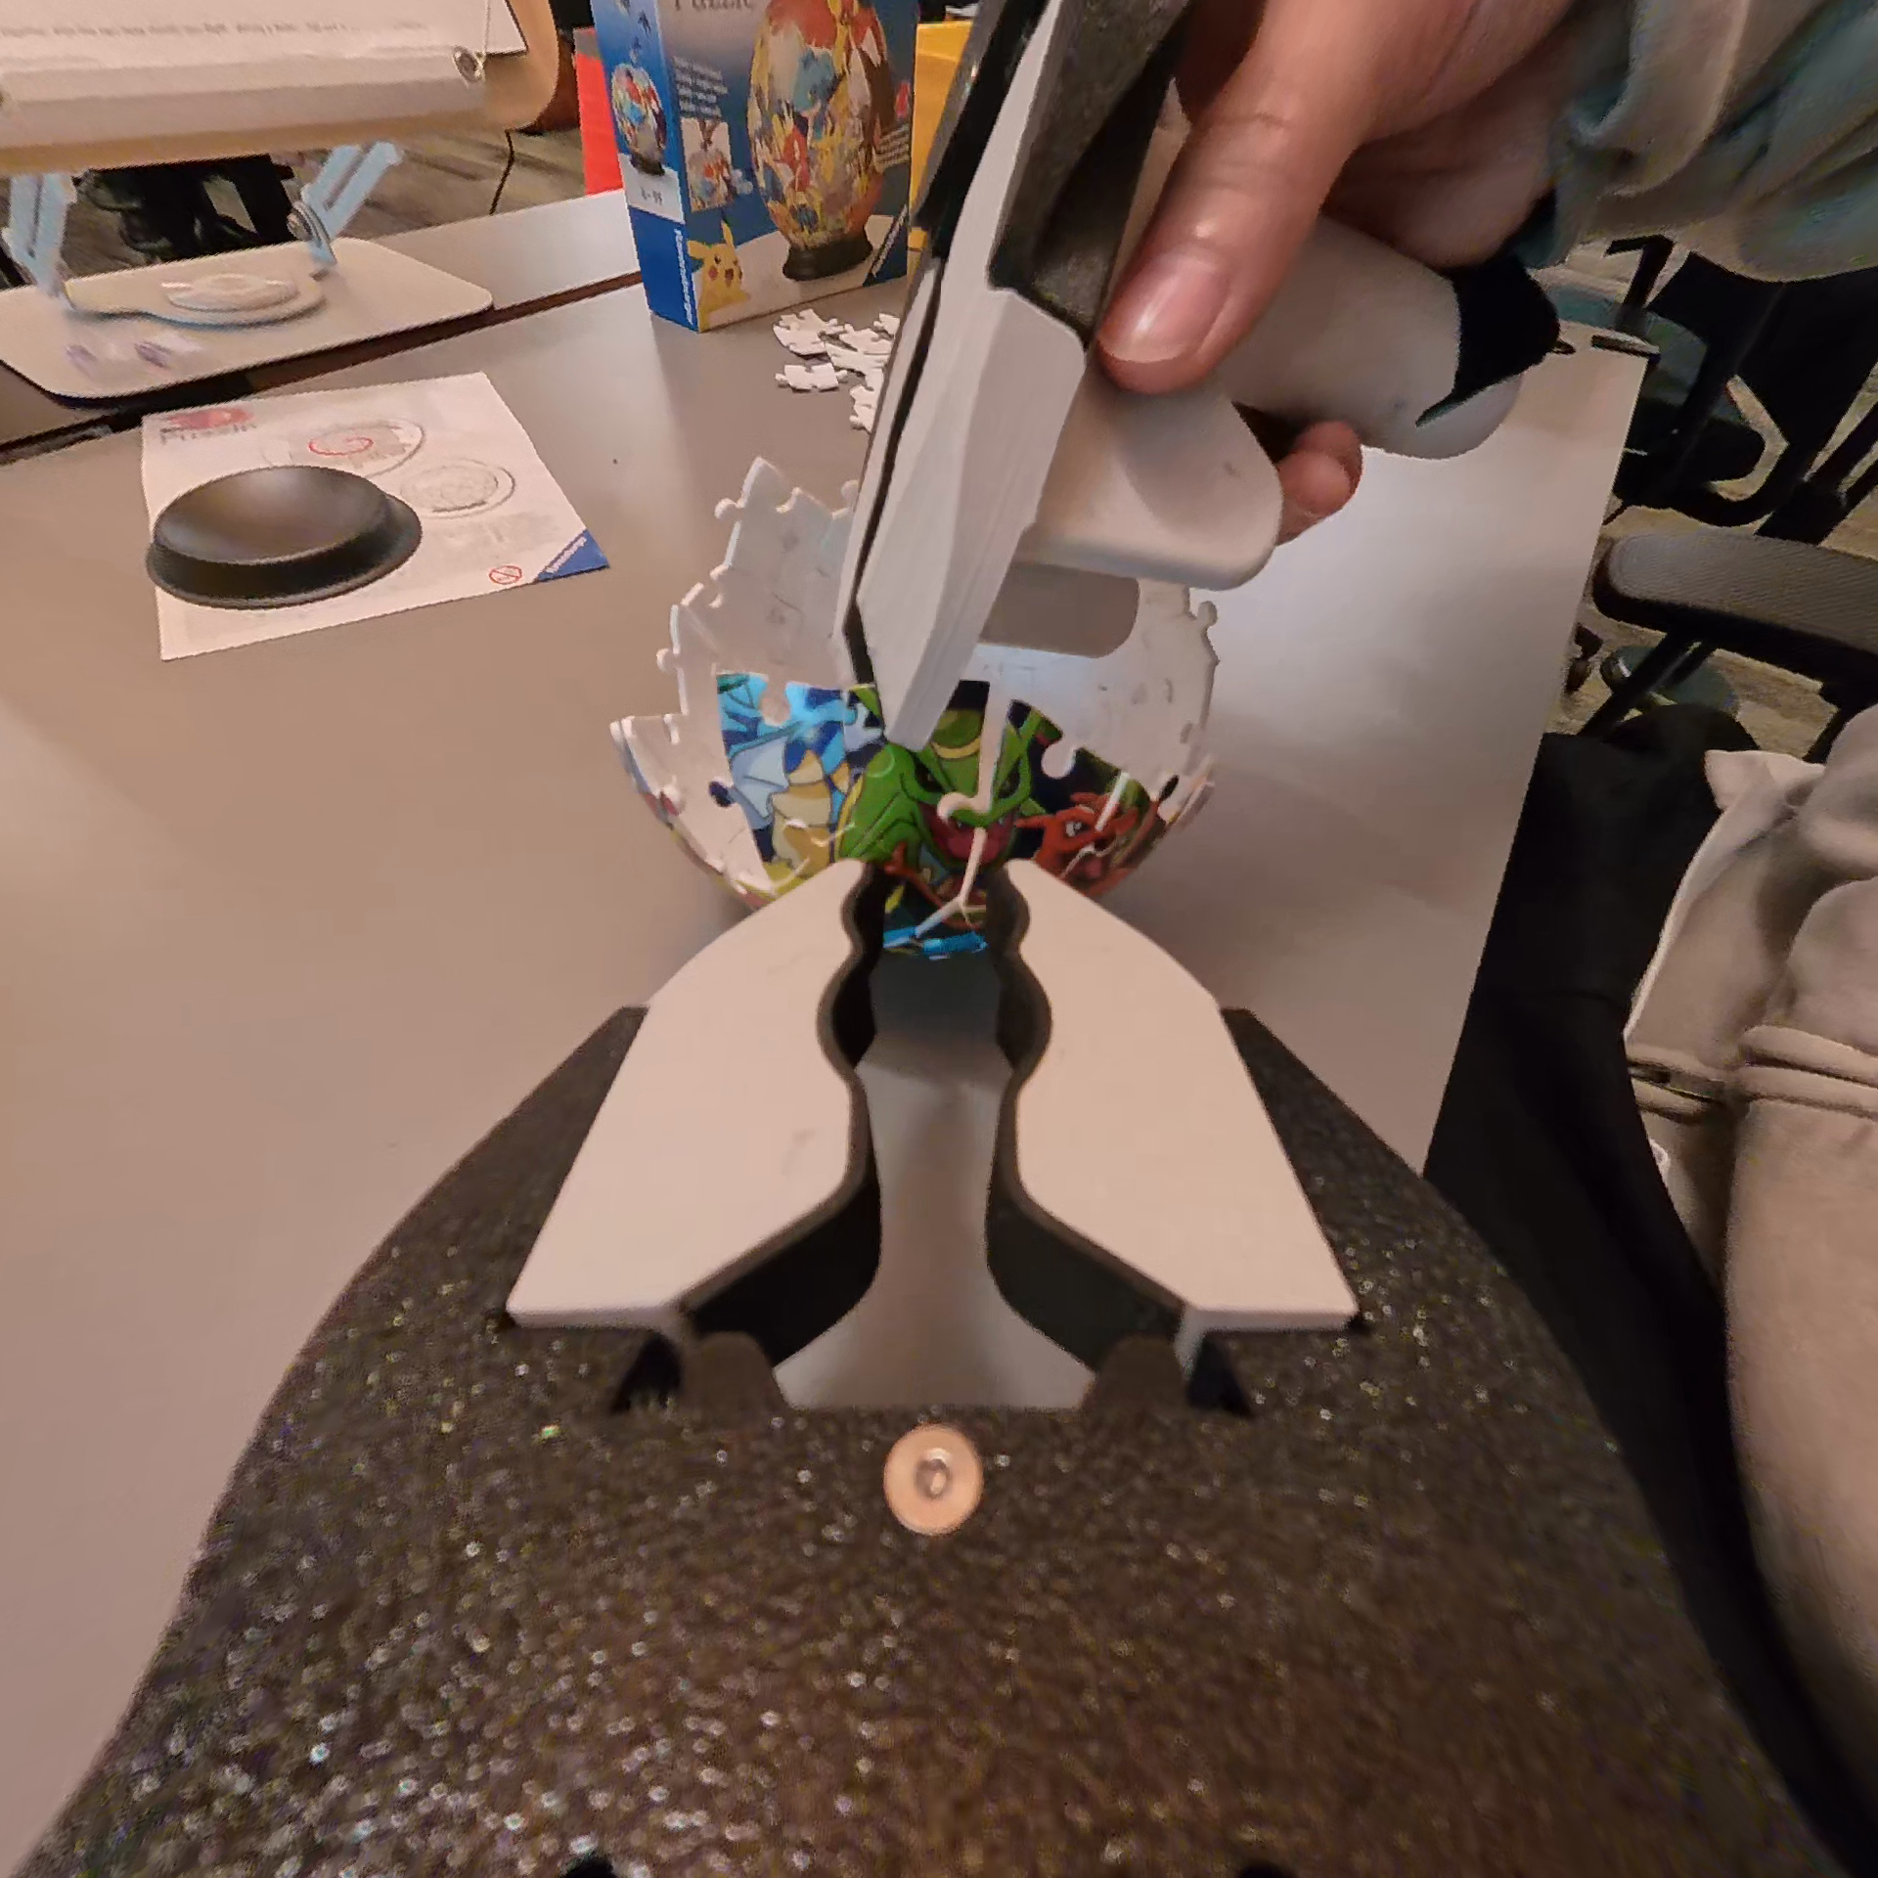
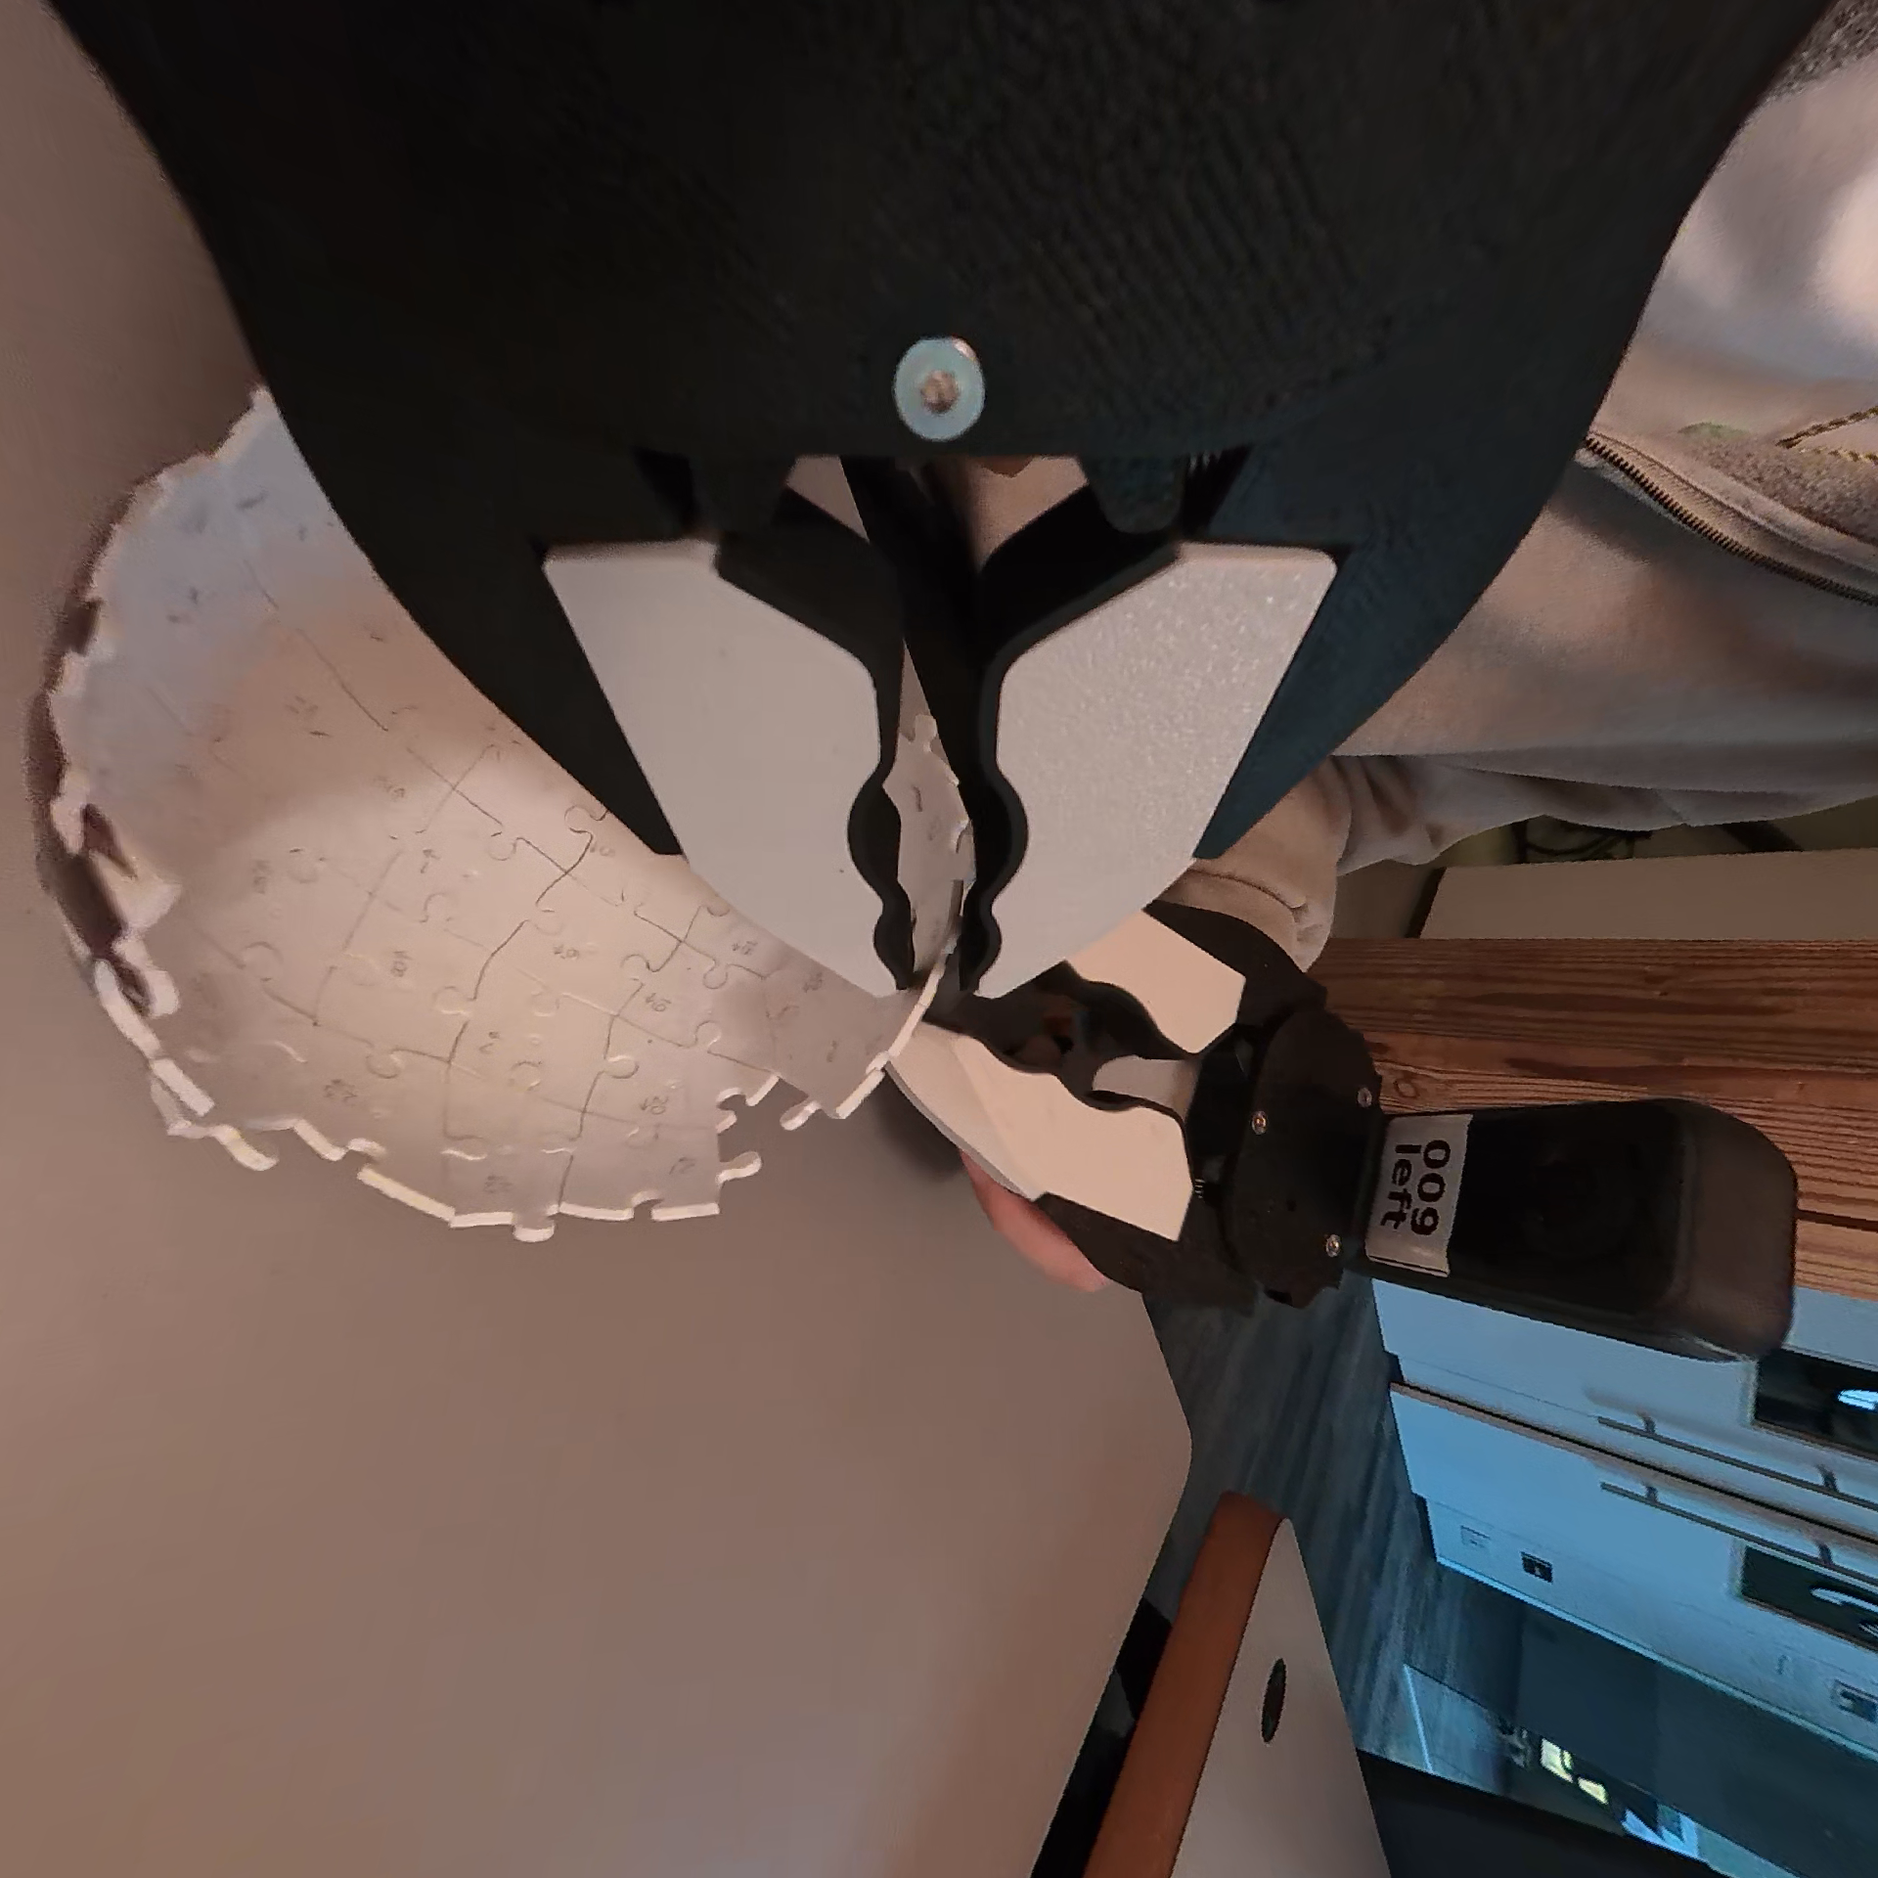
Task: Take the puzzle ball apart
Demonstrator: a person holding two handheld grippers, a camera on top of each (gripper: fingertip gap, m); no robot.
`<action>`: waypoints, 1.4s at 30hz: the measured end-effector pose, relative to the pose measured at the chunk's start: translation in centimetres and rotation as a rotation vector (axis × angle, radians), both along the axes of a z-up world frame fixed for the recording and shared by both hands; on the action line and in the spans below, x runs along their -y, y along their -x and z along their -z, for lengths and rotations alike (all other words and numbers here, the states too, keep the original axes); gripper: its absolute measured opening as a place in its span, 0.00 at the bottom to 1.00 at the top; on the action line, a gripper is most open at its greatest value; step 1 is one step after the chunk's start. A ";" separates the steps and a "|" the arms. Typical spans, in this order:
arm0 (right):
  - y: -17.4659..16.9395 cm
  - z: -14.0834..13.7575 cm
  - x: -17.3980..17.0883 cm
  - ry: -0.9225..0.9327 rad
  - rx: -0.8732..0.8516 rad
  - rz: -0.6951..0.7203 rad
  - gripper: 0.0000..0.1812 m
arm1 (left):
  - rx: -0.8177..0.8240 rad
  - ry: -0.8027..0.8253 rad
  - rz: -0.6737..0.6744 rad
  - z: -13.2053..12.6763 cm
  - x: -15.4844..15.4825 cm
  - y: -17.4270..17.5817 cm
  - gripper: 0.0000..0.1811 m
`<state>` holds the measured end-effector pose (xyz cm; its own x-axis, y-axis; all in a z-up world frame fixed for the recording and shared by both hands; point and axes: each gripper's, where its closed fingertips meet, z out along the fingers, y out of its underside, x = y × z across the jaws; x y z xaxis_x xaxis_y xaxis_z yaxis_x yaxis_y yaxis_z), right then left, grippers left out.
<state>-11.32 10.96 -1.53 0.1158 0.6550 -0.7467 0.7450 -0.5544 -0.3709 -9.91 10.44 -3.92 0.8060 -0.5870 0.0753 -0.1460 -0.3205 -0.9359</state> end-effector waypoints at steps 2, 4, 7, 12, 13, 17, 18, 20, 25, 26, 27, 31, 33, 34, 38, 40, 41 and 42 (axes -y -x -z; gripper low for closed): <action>-0.1 0.0 0.0 -0.004 -0.004 -0.003 0.05 | 0.008 -0.021 -0.004 -0.3 -0.1 0.0 0.12; -0.1 0.1 0.0 -0.004 -0.004 -0.001 0.05 | 0.019 -0.041 -0.001 -0.6 -0.1 -0.1 0.15; 0.0 0.1 -0.1 0.002 -0.004 0.005 0.05 | 0.020 -0.054 -0.003 -0.7 -0.2 -0.2 0.18; 0.0 0.2 -0.1 -0.009 -0.007 0.001 0.05 | 0.012 -0.069 0.005 -0.7 -0.2 -0.4 0.27; 0.0 0.2 -0.1 -0.008 -0.008 0.000 0.05 | 0.010 -0.068 0.001 -0.6 -0.3 -0.4 0.27; 0.0 0.3 0.3 -0.006 -0.009 -0.015 0.06 | 0.018 -0.068 -0.008 -0.7 -0.4 -0.2 0.28; 0.0 0.3 0.5 -0.004 -0.008 -0.021 0.06 | 0.020 -0.068 -0.014 -0.7 -0.4 -0.2 0.28; 0.0 0.3 0.6 -0.006 -0.009 -0.023 0.06 | 0.019 -0.066 -0.014 -0.7 -0.4 -0.2 0.29; 0.0 0.3 0.4 -0.022 -0.014 -0.030 0.05 | 0.014 -0.067 -0.018 -0.6 -0.4 -0.1 0.28; 0.0 0.3 0.4 -0.024 -0.014 -0.030 0.05 | 0.005 -0.068 -0.017 -0.6 -0.4 -0.1 0.29; 0.0 0.4 0.4 -0.025 -0.013 -0.031 0.05 | -0.009 -0.068 -0.013 -0.5 -0.4 -0.1 0.29; 0.1 0.4 0.5 -0.016 -0.014 -0.033 0.05 | -0.088 -0.054 -0.019 0.3 0.0 0.5 0.33; 0.1 0.3 0.4 -0.009 -0.018 -0.028 0.05 | -0.091 -0.052 -0.028 0.4 0.0 0.7 0.37; 0.1 0.3 0.3 -0.005 -0.018 -0.023 0.05 | -0.078 -0.061 -0.035 0.1 -0.1 0.7 0.38; 0.1 0.1 0.0 0.018 -0.023 -0.004 0.05 | -0.083 -0.056 -0.053 0.2 -0.4 0.7 0.50; 0.1 0.1 -0.1 0.030 -0.026 0.002 0.05 | -0.083 -0.051 -0.057 0.3 -0.5 0.4 0.57; 0.1 0.1 -0.1 0.035 -0.026 0.004 0.05 | -0.073 -0.045 -0.057 0.3 -0.6 0.3 0.60; 0.1 0.1 -0.2 0.038 -0.027 0.004 0.05 | -0.056 -0.039 -0.056 0.2 -0.7 0.1 0.61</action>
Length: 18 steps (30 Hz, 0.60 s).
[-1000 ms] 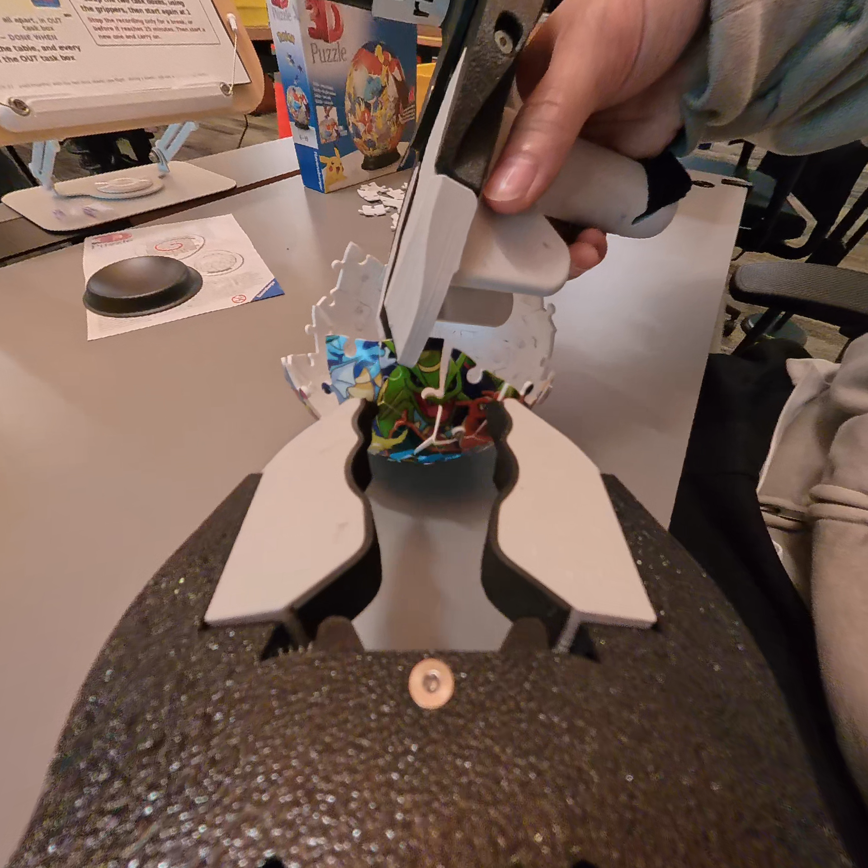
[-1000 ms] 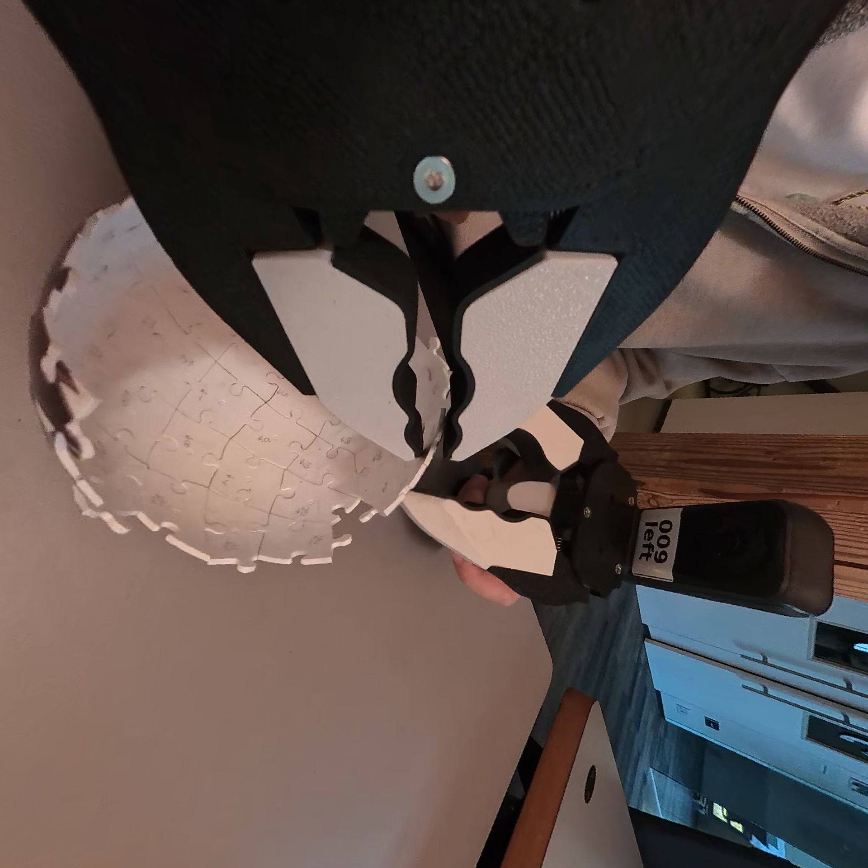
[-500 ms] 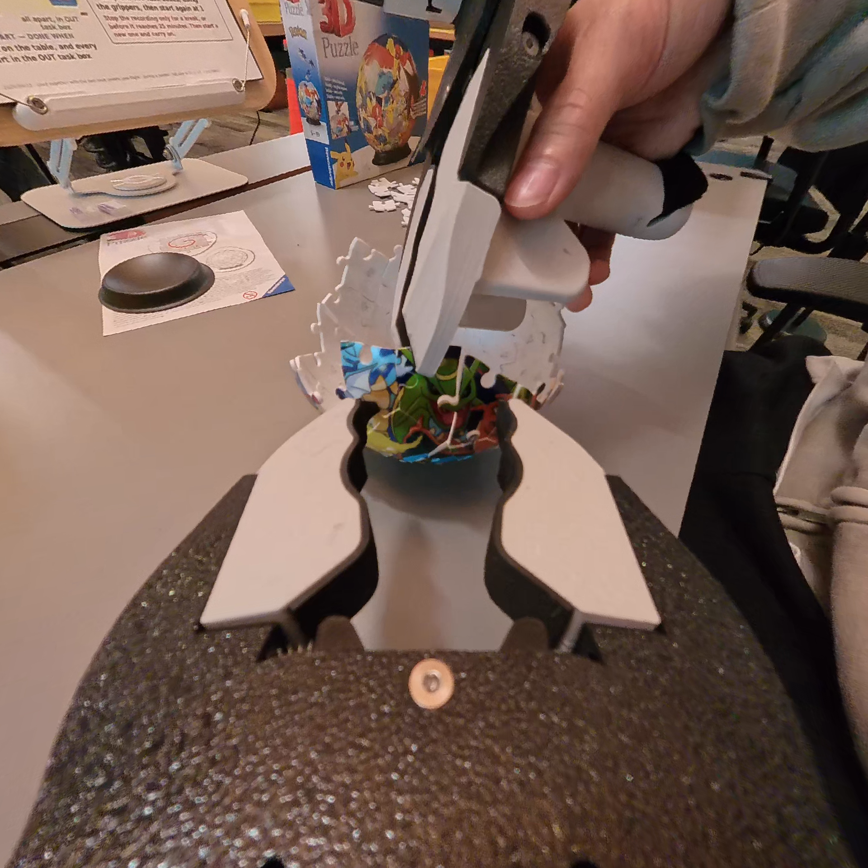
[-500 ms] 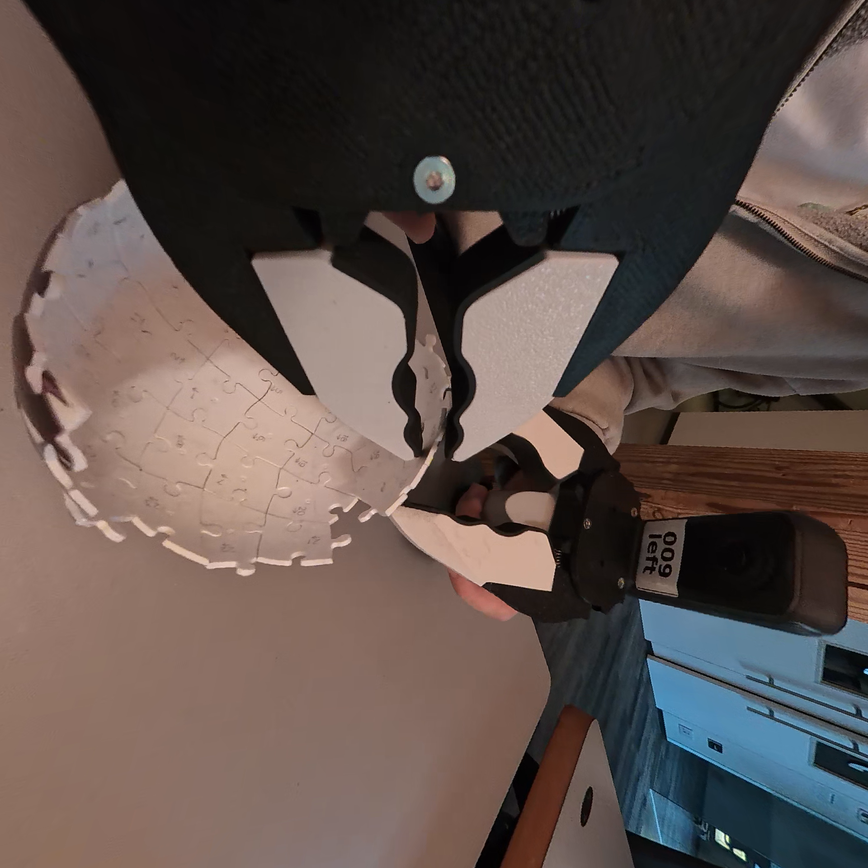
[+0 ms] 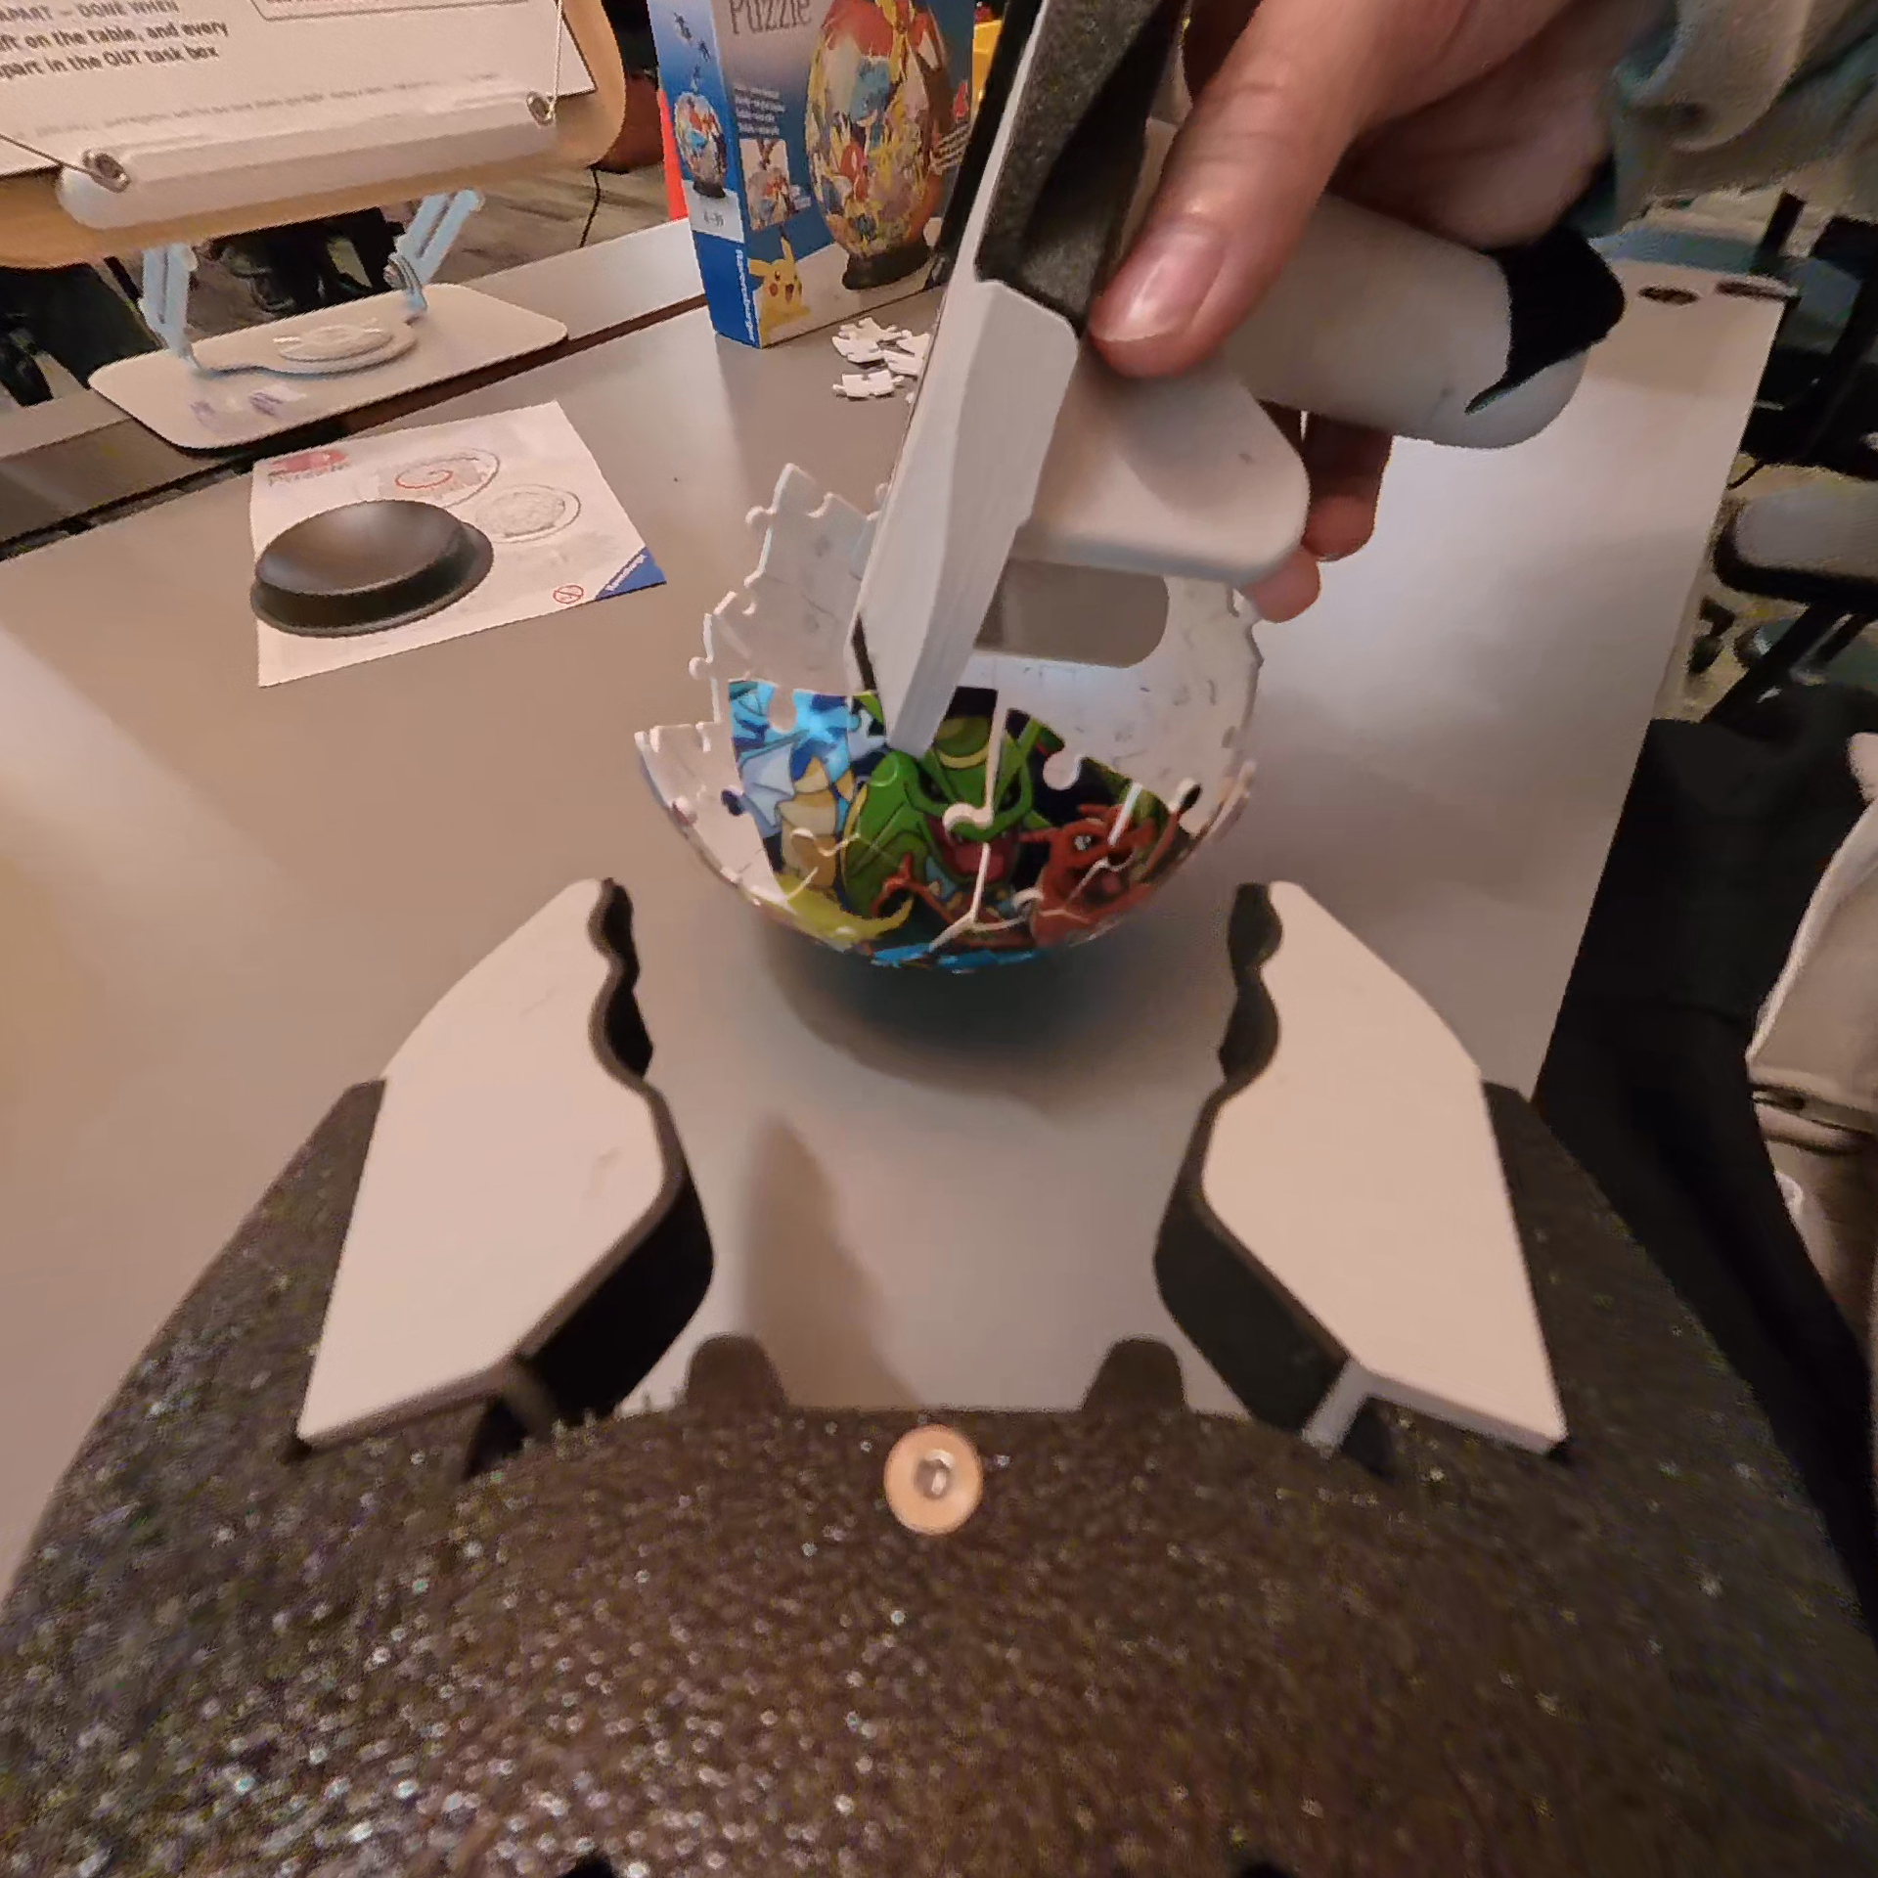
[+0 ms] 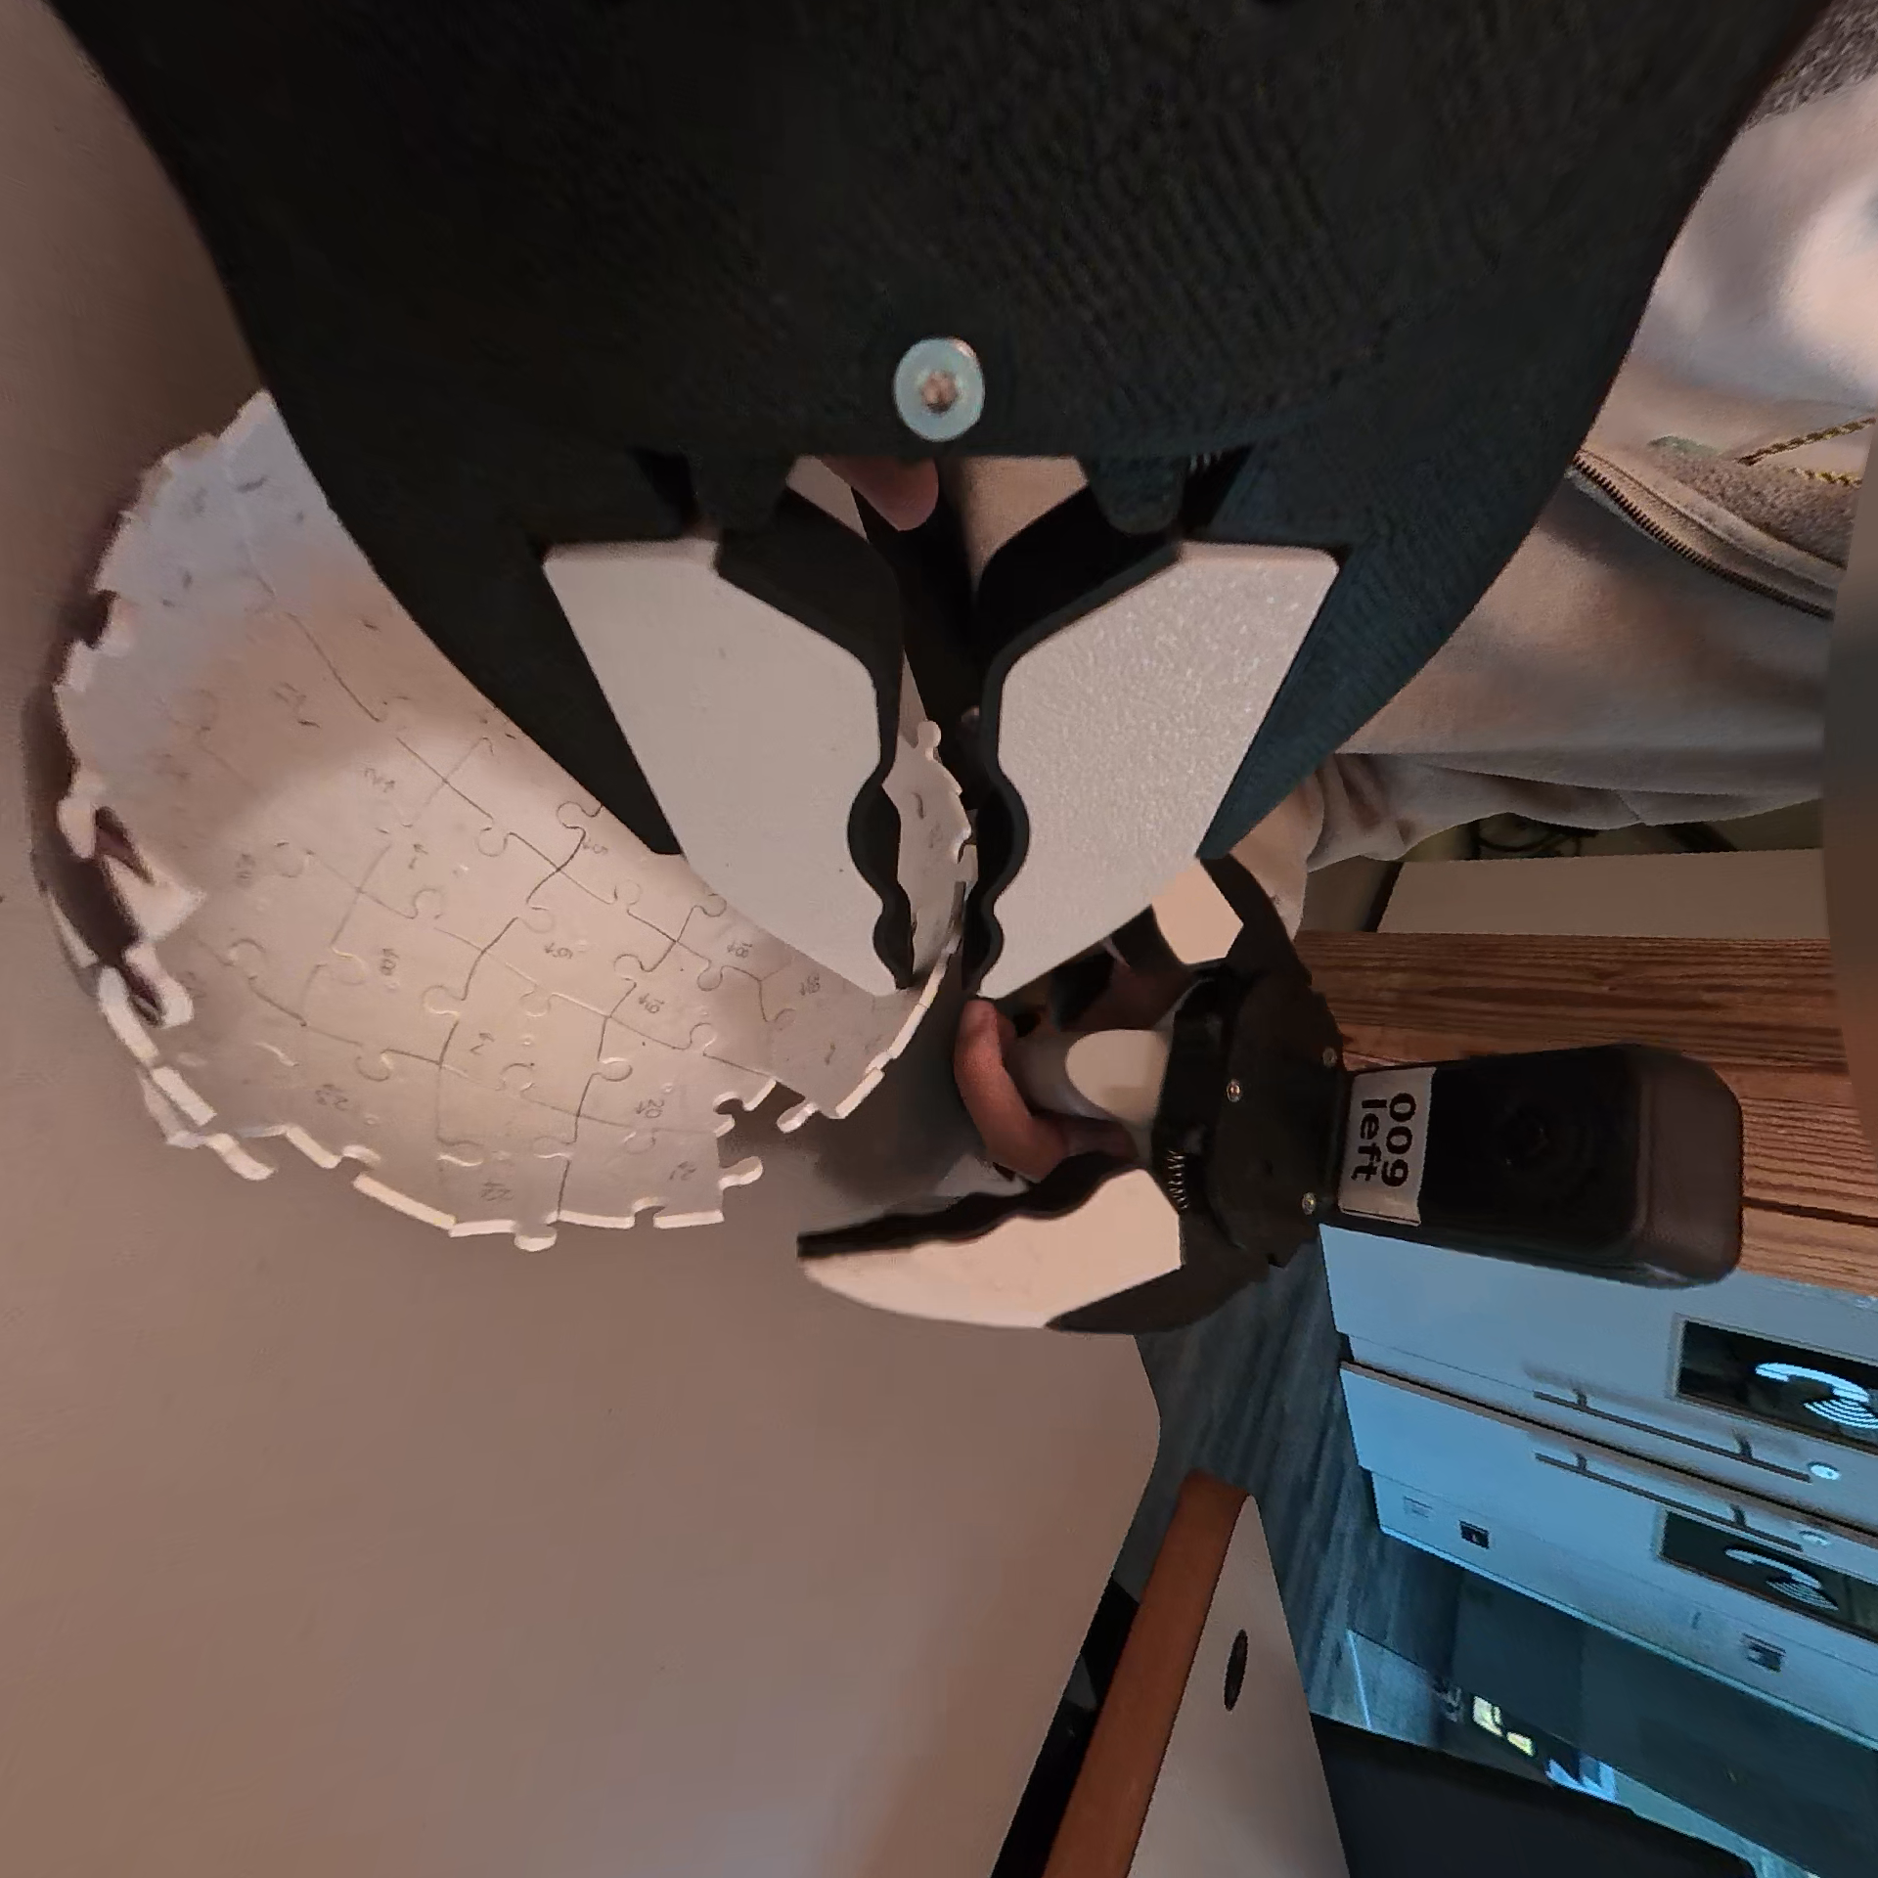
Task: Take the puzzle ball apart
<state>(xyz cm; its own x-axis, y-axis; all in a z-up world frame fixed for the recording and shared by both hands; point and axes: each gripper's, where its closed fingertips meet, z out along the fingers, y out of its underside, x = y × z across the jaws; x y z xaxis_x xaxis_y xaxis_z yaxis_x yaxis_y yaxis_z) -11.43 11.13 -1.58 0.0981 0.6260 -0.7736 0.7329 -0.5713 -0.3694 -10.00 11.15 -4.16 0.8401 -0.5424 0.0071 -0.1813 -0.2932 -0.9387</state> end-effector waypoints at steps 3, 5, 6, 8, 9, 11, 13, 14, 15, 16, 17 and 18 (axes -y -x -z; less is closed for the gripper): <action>0.1 0.0 -0.1 0.009 -0.001 0.000 0.06 | 0.050 0.008 -0.023 -0.2 -0.6 -0.1 0.72; 0.2 0.0 -0.2 0.016 -0.003 0.002 0.06 | 0.056 0.018 -0.030 -0.2 -0.9 -0.2 0.77; 0.2 0.0 -0.2 0.024 -0.003 0.003 0.06 | 0.059 0.025 -0.039 -0.1 -1.2 -0.2 0.78; 0.2 0.0 -0.2 0.052 -0.001 0.004 0.06 | 0.062 0.068 -0.066 0.4 -1.8 -0.2 0.79; 0.3 0.0 -0.3 0.060 -0.001 0.012 0.06 | 0.055 0.101 -0.067 0.9 -2.1 -0.3 0.79; 0.3 0.0 -0.4 0.062 -0.005 0.016 0.06 | 0.007 0.166 -0.056 2.0 -2.4 -0.8 0.79; 0.2 -0.1 -0.3 0.059 -0.008 0.010 0.06 | -0.051 0.195 -0.020 2.8 -2.4 -1.5 0.79; 0.1 -0.1 -0.3 0.061 -0.009 0.010 0.06 | -0.071 0.190 -0.007 2.8 -2.4 -1.7 0.79; 0.1 -0.1 -0.3 0.066 -0.009 0.011 0.06 | -0.082 0.178 -0.003 2.8 -2.5 -1.8 0.79; 0.0 0.0 -0.3 0.072 -0.008 0.013 0.06 | -0.088 0.171 0.004 2.7 -2.5 -1.9 0.79; 0.0 0.0 -0.2 0.077 -0.007 0.012 0.06 | -0.092 0.168 0.013 2.7 -2.5 -2.0 0.78; 0.0 0.0 0.0 0.082 -0.006 0.006 0.06 | -0.098 0.168 0.015 2.8 -2.6 -2.0 0.77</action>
